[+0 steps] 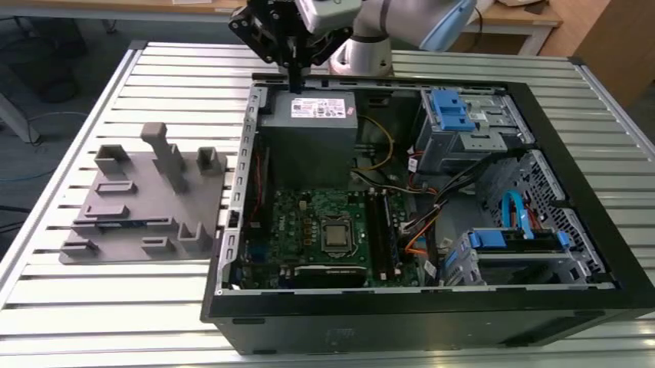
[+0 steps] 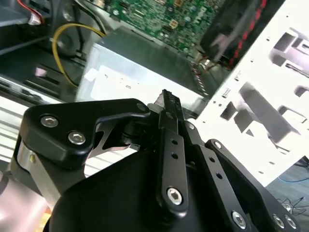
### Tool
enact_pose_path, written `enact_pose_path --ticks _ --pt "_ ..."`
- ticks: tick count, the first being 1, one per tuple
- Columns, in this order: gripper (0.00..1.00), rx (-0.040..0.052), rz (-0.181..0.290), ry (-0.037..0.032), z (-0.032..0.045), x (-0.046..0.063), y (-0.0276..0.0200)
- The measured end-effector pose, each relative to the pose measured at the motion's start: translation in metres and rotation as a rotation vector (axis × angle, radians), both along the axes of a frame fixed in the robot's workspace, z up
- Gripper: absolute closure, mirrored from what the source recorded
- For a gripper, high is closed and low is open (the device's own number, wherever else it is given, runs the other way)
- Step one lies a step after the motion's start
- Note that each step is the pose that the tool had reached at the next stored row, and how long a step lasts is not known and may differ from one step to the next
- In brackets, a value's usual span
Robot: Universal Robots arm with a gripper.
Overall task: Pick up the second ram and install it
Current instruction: 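Reach for the second ram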
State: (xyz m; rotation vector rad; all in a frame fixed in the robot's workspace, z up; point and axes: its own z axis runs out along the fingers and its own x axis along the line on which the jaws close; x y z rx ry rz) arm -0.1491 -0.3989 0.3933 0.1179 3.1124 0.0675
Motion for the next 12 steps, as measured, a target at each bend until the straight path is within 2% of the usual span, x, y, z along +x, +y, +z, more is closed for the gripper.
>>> enact_pose_path --ticks 12 --pt "0.89 0.0000 0.000 0.0000 -0.0002 -0.034 0.0000"
